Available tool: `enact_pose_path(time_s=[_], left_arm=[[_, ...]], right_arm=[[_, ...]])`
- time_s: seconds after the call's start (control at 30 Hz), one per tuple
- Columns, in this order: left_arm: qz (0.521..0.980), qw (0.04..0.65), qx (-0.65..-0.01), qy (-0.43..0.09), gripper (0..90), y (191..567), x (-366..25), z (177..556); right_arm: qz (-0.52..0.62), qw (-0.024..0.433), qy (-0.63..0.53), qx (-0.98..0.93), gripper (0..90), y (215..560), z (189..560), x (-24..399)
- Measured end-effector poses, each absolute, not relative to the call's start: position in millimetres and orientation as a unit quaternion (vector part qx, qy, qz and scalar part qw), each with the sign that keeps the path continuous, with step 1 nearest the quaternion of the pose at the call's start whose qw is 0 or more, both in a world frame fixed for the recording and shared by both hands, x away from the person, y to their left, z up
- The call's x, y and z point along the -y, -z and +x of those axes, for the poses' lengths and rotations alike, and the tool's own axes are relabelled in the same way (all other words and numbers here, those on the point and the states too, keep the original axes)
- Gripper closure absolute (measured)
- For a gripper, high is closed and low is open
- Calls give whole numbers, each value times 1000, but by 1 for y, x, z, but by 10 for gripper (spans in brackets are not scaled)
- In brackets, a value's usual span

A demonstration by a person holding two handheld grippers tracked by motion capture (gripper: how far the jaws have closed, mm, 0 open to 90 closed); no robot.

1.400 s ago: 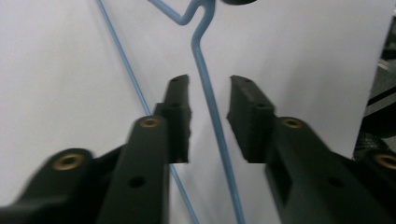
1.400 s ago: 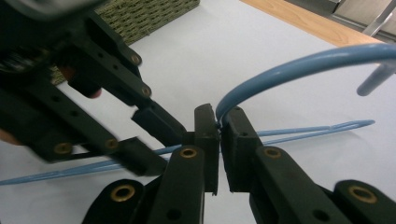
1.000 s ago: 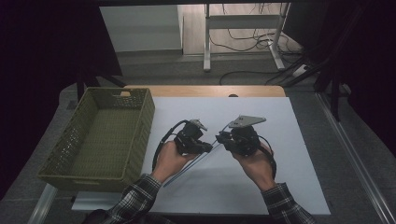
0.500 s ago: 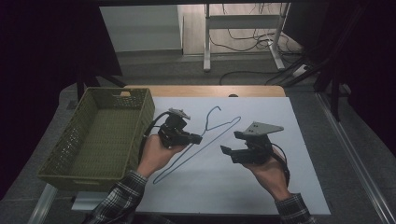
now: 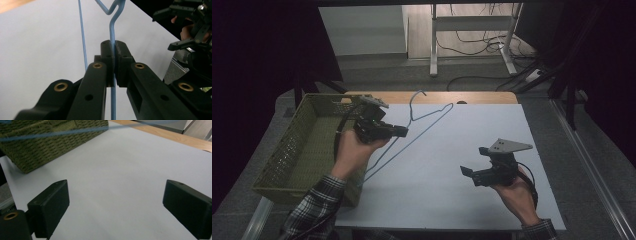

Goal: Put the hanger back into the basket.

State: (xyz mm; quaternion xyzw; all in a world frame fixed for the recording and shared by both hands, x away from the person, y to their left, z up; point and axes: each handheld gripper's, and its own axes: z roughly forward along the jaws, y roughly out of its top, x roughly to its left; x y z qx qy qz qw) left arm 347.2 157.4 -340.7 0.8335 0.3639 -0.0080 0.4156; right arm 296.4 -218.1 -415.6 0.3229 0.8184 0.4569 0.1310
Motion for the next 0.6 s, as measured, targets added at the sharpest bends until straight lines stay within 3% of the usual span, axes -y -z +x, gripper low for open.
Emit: enact_pose_path(time_s=[0.6], left_arm=[[799, 420, -427, -50, 878, 314, -284, 345]], right_arm=[[352, 131, -445, -813, 26, 429, 290, 249]])
